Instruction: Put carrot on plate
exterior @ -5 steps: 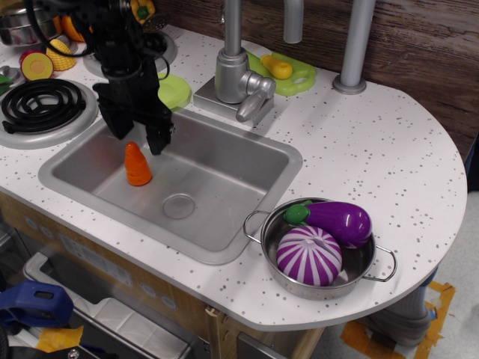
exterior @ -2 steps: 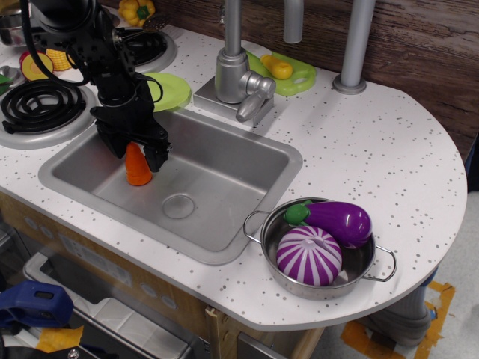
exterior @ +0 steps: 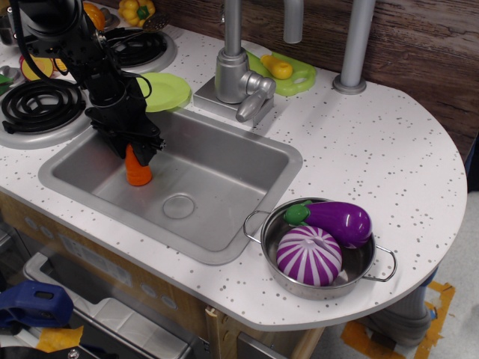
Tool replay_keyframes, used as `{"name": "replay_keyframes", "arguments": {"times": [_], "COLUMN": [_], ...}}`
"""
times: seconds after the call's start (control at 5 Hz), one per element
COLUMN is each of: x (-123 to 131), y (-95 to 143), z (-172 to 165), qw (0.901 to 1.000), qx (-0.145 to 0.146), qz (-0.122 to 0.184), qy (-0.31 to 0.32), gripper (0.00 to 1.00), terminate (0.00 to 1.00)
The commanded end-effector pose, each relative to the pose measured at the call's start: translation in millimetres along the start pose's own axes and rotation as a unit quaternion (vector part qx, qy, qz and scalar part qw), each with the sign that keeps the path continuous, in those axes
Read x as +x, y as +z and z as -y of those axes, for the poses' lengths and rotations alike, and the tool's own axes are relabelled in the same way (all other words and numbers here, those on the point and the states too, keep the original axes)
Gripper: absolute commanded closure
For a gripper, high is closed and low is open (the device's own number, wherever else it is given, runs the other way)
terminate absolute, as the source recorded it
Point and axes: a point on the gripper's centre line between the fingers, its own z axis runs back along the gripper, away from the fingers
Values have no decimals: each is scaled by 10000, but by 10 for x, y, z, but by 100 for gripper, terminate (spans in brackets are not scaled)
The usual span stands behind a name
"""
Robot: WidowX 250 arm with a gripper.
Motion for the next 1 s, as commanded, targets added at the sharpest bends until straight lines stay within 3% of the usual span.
{"name": "replay_keyframes", "arguments": {"times": [0.0,0.4,0.6,0.8], "x": [81,296,429,539], "y": [245,793,1114,1240], "z": [-30,-87,-95,-117], "qw": [9997,9964,9928,9884], "qx": [257,758,1105,1403], "qz": [46,-325,-338,-174], "qy": [23,-203,-315,-555], "gripper": [100,100,100,100], "terminate": [0,0,0,0]}}
